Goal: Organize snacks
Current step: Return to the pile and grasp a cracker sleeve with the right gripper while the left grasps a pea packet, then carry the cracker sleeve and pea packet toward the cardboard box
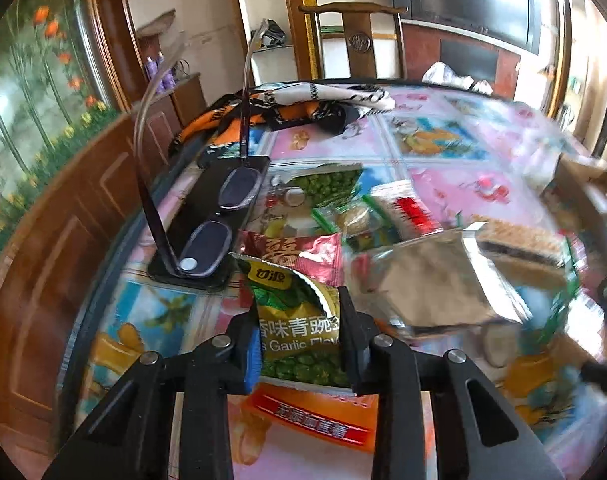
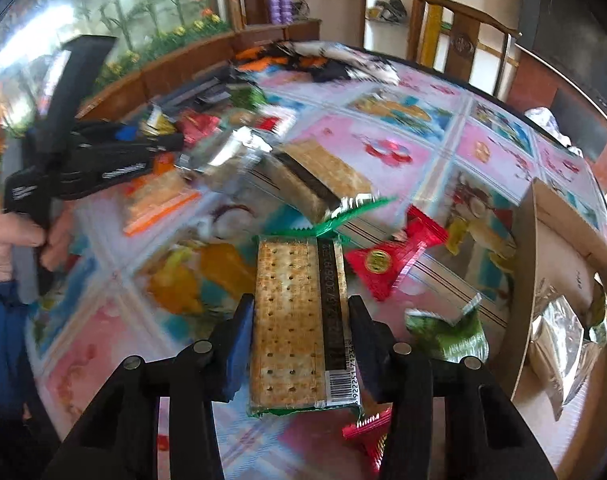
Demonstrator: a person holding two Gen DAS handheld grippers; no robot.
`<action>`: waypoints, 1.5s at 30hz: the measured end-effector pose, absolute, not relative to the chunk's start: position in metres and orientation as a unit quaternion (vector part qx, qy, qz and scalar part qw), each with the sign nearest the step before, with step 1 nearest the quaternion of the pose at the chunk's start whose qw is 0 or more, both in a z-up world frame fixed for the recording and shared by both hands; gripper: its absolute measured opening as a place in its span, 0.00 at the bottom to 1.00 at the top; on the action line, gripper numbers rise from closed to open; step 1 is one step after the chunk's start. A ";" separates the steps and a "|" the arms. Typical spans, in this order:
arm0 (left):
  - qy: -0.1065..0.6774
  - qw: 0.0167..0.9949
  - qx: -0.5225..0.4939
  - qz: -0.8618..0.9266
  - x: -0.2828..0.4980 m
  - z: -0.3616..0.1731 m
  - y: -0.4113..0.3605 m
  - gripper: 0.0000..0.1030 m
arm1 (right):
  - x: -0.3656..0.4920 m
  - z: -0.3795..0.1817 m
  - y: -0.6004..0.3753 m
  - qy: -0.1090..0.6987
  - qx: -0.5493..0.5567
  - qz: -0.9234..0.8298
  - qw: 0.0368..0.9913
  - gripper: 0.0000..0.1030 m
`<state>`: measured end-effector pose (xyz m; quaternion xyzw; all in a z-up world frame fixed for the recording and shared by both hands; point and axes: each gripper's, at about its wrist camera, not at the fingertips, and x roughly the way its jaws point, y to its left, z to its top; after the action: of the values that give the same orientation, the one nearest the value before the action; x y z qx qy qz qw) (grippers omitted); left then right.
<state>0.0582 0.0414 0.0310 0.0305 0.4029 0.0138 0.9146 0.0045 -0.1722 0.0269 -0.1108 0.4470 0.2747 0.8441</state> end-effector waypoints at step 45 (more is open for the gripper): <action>0.309 0.949 0.029 -0.063 0.033 0.065 -0.106 0.30 | 0.023 0.076 -0.269 0.365 0.102 0.184 0.907 0.48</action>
<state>0.0335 -0.1064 0.0654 0.0288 0.3089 -0.0625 0.9486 0.0233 -0.2694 0.0757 0.1021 0.3647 0.1845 0.9070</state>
